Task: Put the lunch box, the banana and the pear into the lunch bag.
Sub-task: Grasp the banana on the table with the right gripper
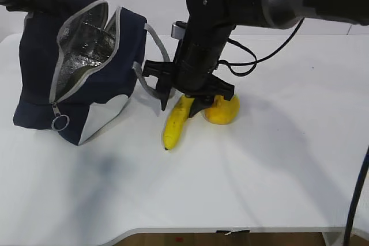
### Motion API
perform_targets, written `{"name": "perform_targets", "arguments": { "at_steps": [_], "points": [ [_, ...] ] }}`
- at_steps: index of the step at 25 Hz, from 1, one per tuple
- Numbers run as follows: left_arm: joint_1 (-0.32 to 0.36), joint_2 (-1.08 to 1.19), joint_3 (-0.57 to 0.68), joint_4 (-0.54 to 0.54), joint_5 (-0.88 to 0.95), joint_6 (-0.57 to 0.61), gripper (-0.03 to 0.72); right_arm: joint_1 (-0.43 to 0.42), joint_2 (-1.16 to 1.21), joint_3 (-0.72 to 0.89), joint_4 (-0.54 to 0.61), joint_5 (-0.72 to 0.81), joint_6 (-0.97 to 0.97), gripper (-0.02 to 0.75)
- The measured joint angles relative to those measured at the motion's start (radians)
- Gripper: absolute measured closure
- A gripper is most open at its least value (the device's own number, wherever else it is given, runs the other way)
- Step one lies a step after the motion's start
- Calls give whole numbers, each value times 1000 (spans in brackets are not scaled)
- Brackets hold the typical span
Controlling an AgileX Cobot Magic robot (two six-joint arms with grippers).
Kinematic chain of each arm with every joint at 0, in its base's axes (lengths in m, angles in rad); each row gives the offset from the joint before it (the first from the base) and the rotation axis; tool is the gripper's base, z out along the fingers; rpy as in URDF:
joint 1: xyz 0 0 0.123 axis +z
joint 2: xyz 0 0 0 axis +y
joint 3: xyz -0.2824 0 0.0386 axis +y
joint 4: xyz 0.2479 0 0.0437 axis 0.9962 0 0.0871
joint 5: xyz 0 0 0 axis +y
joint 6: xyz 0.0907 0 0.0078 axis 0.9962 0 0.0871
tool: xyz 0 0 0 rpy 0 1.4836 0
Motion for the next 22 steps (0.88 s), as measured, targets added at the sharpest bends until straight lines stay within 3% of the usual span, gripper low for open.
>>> {"name": "perform_targets", "arguments": {
  "at_steps": [19,22],
  "points": [
    [0,0,0,-9,-2,0,694,0,107,0,6,-86,58,290],
    [0,0,0,-9,-2,0,694,0,112,0,4,-97,61,337]
  ]
}}
